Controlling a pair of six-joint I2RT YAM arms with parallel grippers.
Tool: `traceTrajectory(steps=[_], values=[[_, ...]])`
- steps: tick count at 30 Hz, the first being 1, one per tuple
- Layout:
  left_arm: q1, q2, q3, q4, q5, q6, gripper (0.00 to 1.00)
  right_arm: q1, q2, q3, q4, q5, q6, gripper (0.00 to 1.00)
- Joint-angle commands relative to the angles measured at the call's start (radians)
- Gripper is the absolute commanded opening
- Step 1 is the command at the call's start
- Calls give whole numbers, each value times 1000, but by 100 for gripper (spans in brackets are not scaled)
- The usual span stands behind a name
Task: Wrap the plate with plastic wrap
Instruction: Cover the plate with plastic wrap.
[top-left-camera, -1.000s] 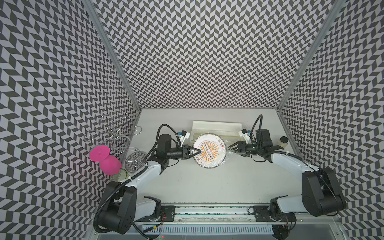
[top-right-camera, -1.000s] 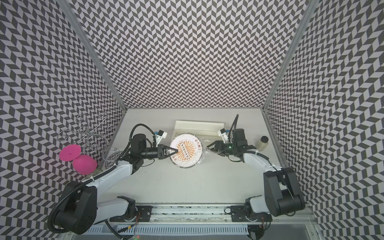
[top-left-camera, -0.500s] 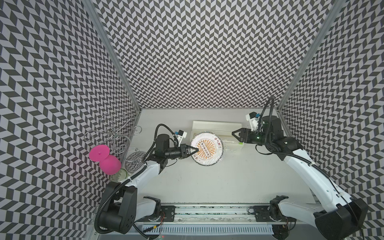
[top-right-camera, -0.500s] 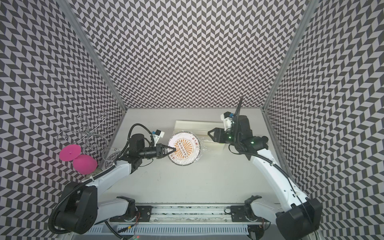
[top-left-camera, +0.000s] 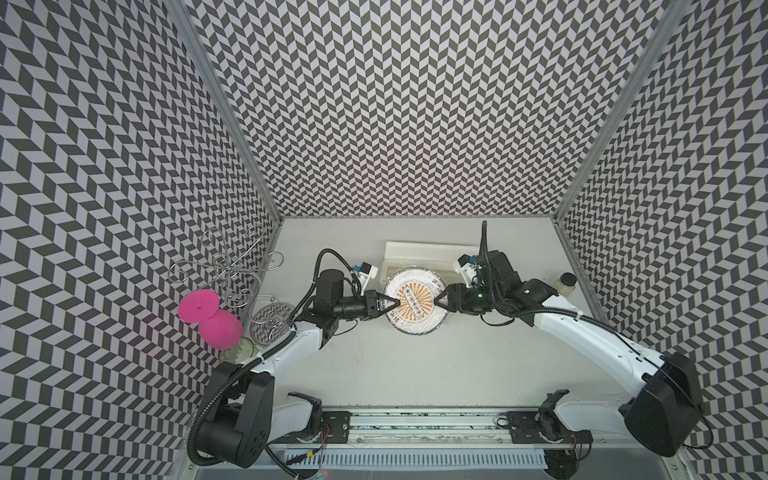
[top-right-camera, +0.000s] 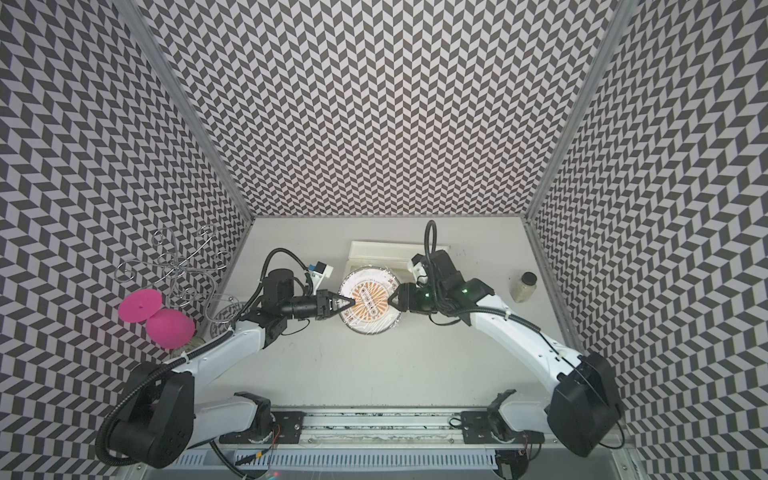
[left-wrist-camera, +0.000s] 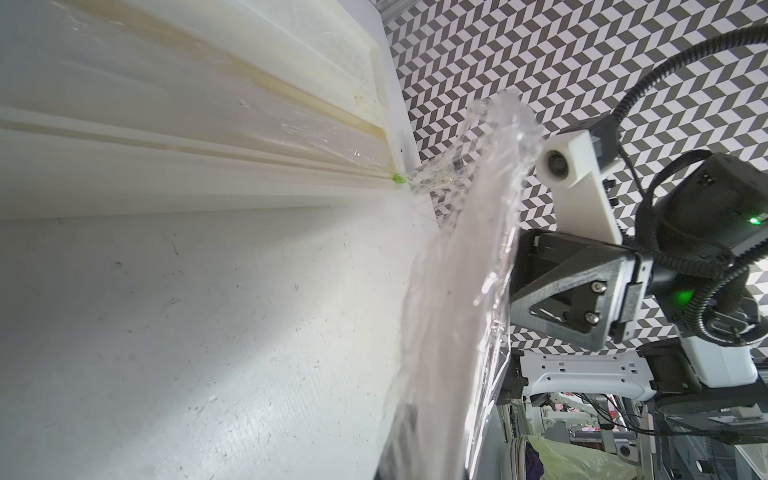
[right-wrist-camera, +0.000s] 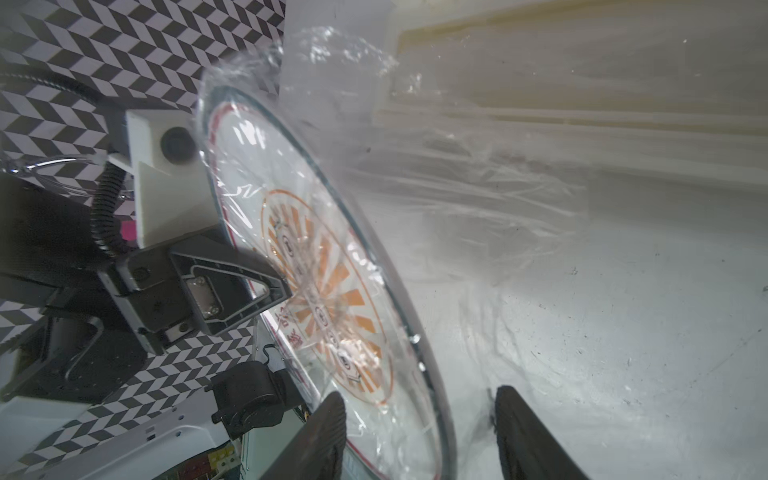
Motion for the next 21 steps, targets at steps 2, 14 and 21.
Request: traceTrajectory(steps=[2, 14, 21], values=[[-20, -19, 4, 103, 17, -48, 0, -4, 2, -93, 307, -173, 78, 60], [-25, -7, -20, 229, 12, -143, 0, -20, -26, -298, 980, -480, 417, 48], [-24, -8, -11, 226, 15, -141, 0, -23, -11, -338, 1018, -444, 432, 10]])
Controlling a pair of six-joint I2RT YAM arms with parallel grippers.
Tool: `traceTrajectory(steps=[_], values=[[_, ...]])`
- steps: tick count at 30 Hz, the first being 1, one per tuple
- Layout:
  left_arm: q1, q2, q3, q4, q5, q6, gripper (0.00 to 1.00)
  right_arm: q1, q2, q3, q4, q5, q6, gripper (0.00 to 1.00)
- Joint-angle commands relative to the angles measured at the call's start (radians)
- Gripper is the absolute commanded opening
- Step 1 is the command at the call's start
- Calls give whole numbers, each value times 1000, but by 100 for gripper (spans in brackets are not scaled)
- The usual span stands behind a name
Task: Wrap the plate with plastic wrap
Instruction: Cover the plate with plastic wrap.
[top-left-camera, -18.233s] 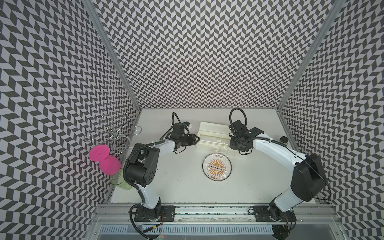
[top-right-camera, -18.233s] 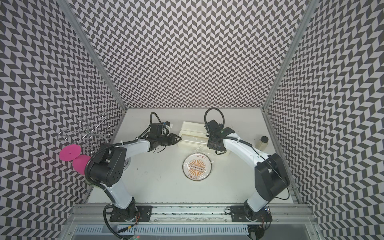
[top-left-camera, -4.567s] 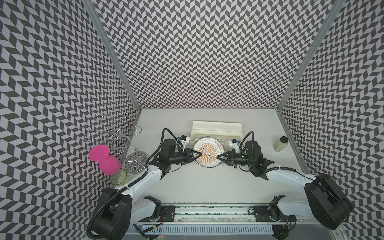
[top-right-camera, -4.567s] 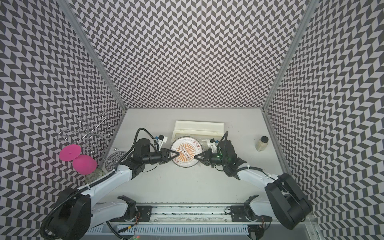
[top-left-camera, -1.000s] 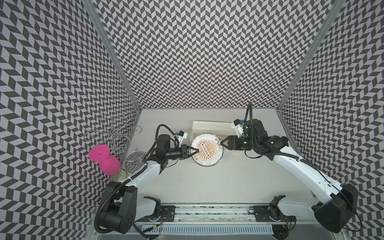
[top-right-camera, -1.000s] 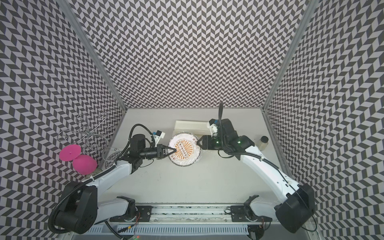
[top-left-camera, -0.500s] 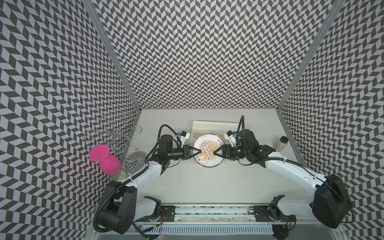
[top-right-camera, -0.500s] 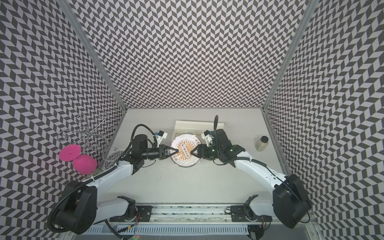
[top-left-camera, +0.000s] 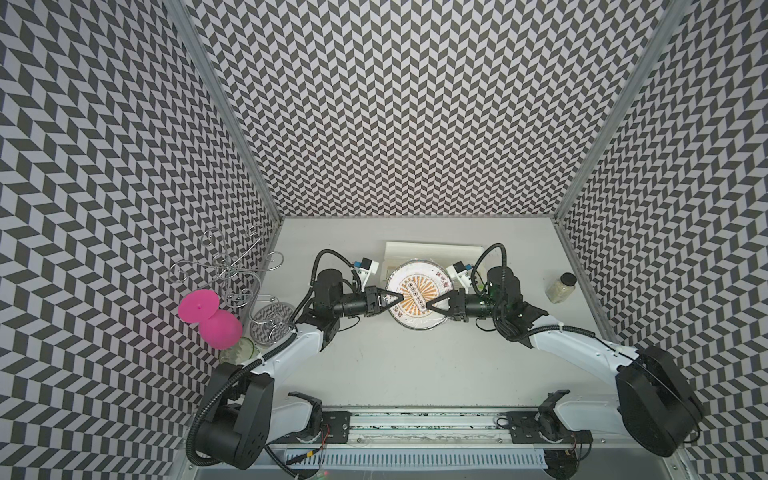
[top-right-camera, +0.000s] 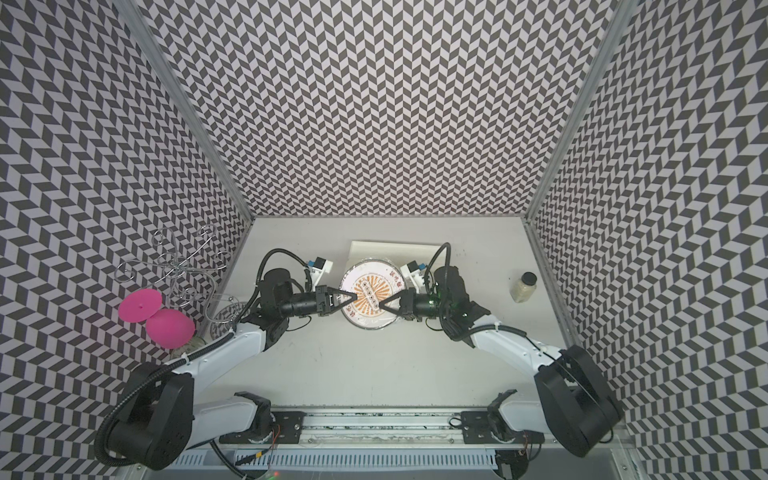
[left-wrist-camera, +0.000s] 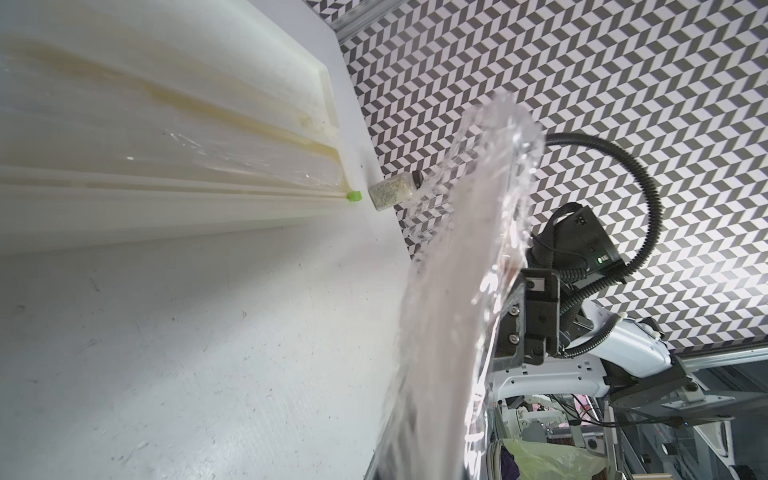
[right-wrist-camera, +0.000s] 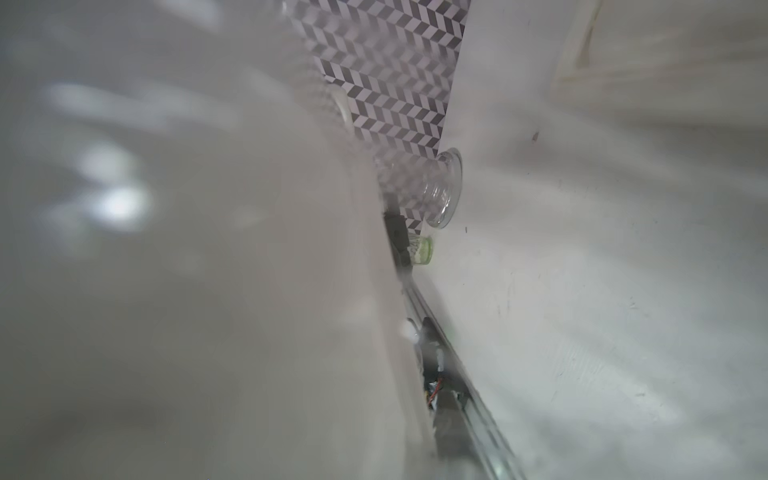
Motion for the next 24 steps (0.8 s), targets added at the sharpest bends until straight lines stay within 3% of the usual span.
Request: traceTrajectory(steps=[1, 3, 4, 6, 8, 10, 12, 14, 16, 18, 24], values=[[-6, 1, 8, 26, 2, 25, 0, 9, -11, 5, 198, -50, 67, 9], [-5, 4, 8, 27, 5, 28, 0, 8, -10, 3, 203, -59, 66, 11], [-4, 7, 9, 26, 7, 30, 0, 6, -10, 2, 201, -68, 64, 18], [3, 10, 12, 22, 14, 36, 0, -13, -15, 0, 201, -108, 60, 43], [13, 12, 15, 17, 24, 49, 0, -49, -27, -14, 202, -162, 53, 58], [21, 17, 21, 3, 44, 66, 0, -114, -47, -5, 61, -212, -50, 67], [22, 18, 26, -16, 52, 92, 0, -185, -61, 49, -223, -176, -244, 73], [21, 19, 33, -62, 57, 134, 0, -250, -80, 137, -507, -77, -442, 75], [10, 24, 50, -135, 48, 204, 0, -277, -99, 226, -668, 59, -548, 75], [-15, 28, 59, -183, 45, 250, 0, -275, -106, 299, -745, 169, -604, 75], [-69, 35, 77, -227, 30, 290, 0, -178, -36, 424, -848, 221, -701, 70]])
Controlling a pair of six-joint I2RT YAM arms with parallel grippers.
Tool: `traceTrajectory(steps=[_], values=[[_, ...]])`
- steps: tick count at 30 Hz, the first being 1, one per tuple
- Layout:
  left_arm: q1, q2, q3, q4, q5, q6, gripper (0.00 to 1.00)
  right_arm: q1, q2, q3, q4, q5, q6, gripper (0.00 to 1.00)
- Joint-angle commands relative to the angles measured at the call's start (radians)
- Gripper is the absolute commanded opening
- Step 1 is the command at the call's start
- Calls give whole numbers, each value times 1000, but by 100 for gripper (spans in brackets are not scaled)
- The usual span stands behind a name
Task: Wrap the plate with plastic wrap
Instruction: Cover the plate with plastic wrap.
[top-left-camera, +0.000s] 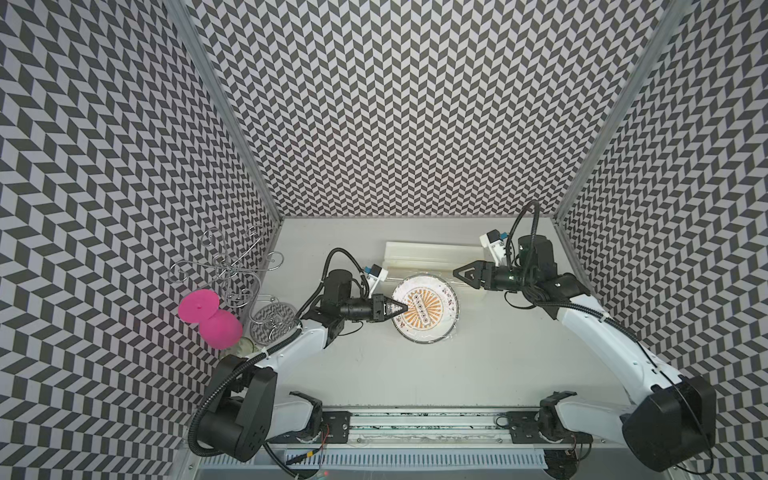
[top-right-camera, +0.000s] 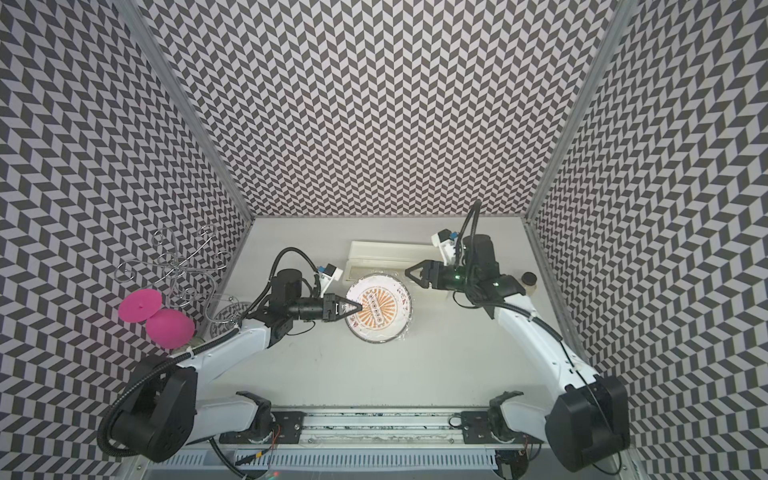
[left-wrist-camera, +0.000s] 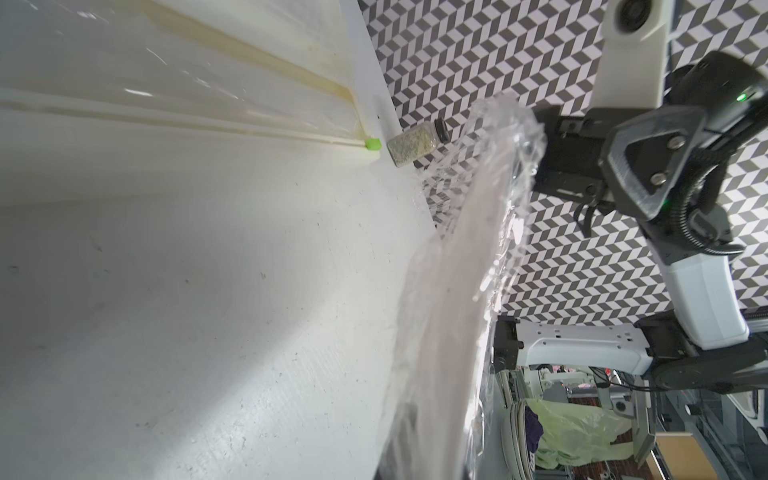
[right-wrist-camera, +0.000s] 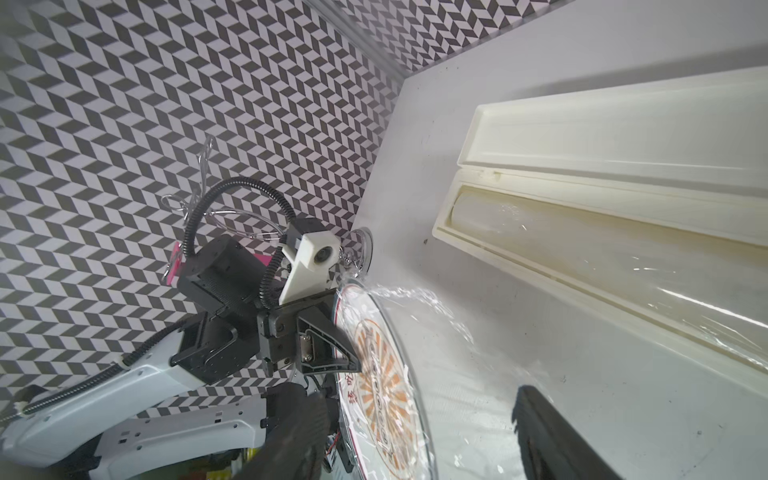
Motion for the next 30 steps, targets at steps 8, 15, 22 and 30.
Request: traceTrajectory(steps=[8, 15, 22, 30], values=[[-25, -5, 46, -16, 14, 53, 0, 142, 104, 42, -82, -2, -88, 58], [-26, 2, 51, 7, 19, 49, 0, 147, 143, -26, 106, -277, -33, 37], [-9, 9, 63, 45, 13, 30, 0, 140, 156, -71, 264, -404, 16, 24], [68, -17, 16, 112, 28, -24, 0, 4, 123, -59, 96, -234, 30, 77]])
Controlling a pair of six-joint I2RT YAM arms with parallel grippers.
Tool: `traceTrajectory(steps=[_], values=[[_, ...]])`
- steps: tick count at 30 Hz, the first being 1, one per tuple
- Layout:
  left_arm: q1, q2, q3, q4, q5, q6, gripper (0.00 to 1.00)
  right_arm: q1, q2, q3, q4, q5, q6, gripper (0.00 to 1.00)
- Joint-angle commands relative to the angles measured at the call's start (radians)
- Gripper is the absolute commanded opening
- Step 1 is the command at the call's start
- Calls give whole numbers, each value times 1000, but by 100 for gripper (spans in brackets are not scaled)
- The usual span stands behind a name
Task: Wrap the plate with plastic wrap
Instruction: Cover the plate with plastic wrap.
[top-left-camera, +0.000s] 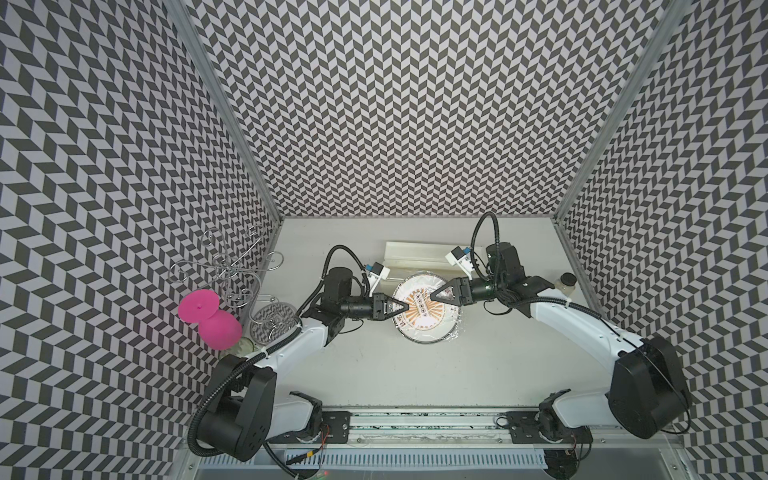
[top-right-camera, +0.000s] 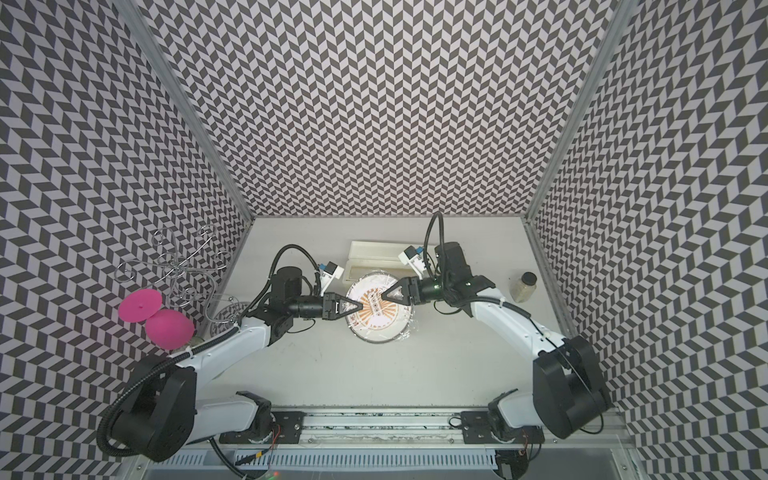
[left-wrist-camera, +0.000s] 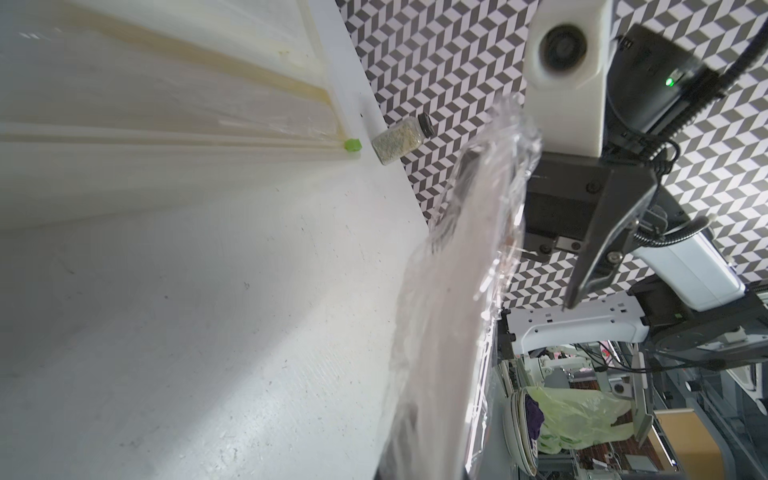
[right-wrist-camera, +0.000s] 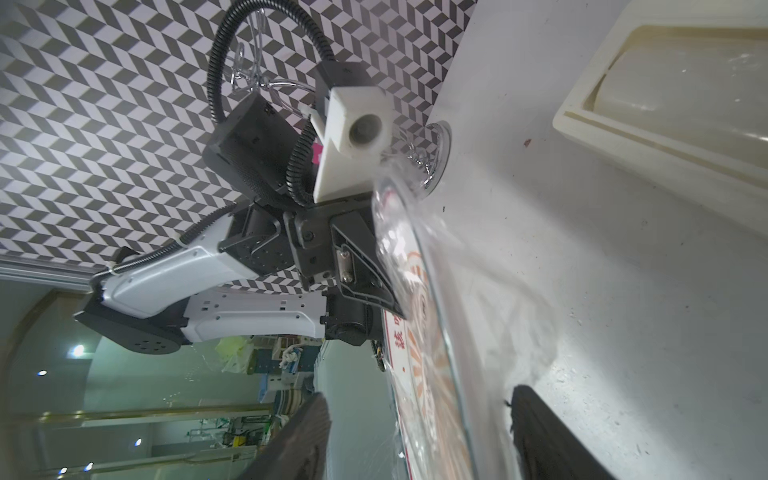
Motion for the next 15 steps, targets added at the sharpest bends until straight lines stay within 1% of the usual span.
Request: traceTrajectory(steps=[1, 2, 5, 7, 9, 12, 15], values=[[42, -21, -16, 111, -3, -48, 0, -96, -41, 11, -87, 89, 5, 80], [53, -24, -28, 134, -5, -66, 0, -130, -56, 2, -114, 117, 7, 83], [72, -23, -59, 200, -33, -131, 0, -191, -121, -26, -139, 169, 27, 85], [75, -25, -69, 222, -58, -153, 0, -200, -159, -28, -162, 211, 38, 84], [75, -26, -73, 232, -75, -170, 0, -199, -190, -33, -176, 221, 42, 83], [73, -29, -78, 240, -83, -181, 0, -152, -217, -40, -175, 274, 56, 82], [71, -35, -79, 230, -87, -178, 0, -67, -203, -15, -183, 347, 72, 80]])
